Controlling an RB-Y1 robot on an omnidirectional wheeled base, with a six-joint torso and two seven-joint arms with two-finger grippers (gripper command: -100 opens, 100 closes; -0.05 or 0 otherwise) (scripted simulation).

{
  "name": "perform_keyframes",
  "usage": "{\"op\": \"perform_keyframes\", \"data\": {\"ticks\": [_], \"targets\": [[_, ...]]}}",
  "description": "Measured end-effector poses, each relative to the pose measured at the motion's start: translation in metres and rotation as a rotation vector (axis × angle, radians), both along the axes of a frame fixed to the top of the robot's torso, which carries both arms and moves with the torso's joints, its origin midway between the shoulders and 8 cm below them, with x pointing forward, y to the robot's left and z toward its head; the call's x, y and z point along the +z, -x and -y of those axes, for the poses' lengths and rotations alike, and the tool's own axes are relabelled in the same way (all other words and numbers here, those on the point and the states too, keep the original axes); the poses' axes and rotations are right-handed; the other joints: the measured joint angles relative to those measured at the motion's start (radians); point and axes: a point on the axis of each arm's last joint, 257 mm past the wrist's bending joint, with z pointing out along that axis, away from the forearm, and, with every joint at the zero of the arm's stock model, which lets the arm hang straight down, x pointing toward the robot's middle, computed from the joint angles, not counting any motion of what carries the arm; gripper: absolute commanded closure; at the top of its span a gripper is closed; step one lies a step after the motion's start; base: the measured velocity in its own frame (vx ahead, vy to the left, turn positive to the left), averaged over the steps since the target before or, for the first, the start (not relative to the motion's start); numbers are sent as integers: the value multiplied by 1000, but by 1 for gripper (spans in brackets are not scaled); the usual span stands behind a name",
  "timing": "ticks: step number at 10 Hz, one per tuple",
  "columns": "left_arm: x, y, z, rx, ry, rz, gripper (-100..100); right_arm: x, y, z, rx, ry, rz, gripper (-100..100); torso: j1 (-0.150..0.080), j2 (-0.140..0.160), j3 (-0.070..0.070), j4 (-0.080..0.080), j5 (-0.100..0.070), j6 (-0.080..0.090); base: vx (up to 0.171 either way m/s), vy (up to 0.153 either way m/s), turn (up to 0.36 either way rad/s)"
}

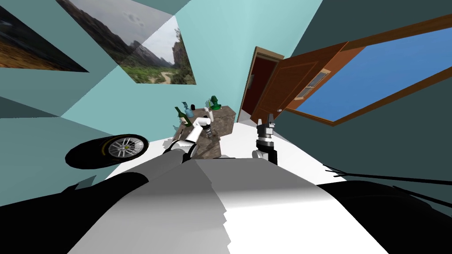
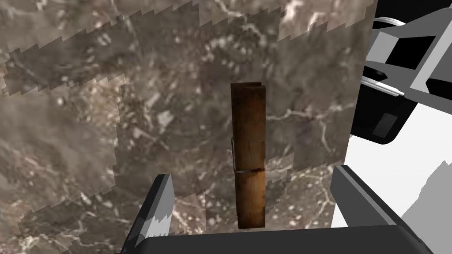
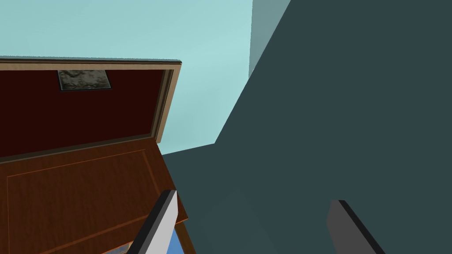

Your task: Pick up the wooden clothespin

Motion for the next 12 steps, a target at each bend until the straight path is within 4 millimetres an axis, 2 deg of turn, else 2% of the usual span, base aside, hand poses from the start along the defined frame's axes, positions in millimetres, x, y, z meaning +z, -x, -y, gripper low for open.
{"op": "perform_keyframes", "data": {"ticks": [1,5,6,10,11,12], "targets": [[0,0,0,0,0,1,-100,0,0,0,0,0,0,0,0,1,1,0,0,0,0,2,-55],[-20,2,-4,18,0,0,-100,0,0,0,0,0,0,0,1,3,2,1,0,0,-5,3,-36],[-20,1,-4,18,0,1,100,0,0,0,0,0,0,0,1,2,1,1,0,0,0,0,0],[-20,2,-4,18,0,1,100,0,0,0,0,0,0,0,1,1,1,0,0,0,0,0,0],[-20,2,-4,18,0,1,0,0,0,0,0,0,0,0,1,1,1,0,0,0,0,0,0],[-20,2,-4,18,0,1,100,0,0,0,0,0,0,0,1,1,1,0,0,0,6,-4,84]]}}
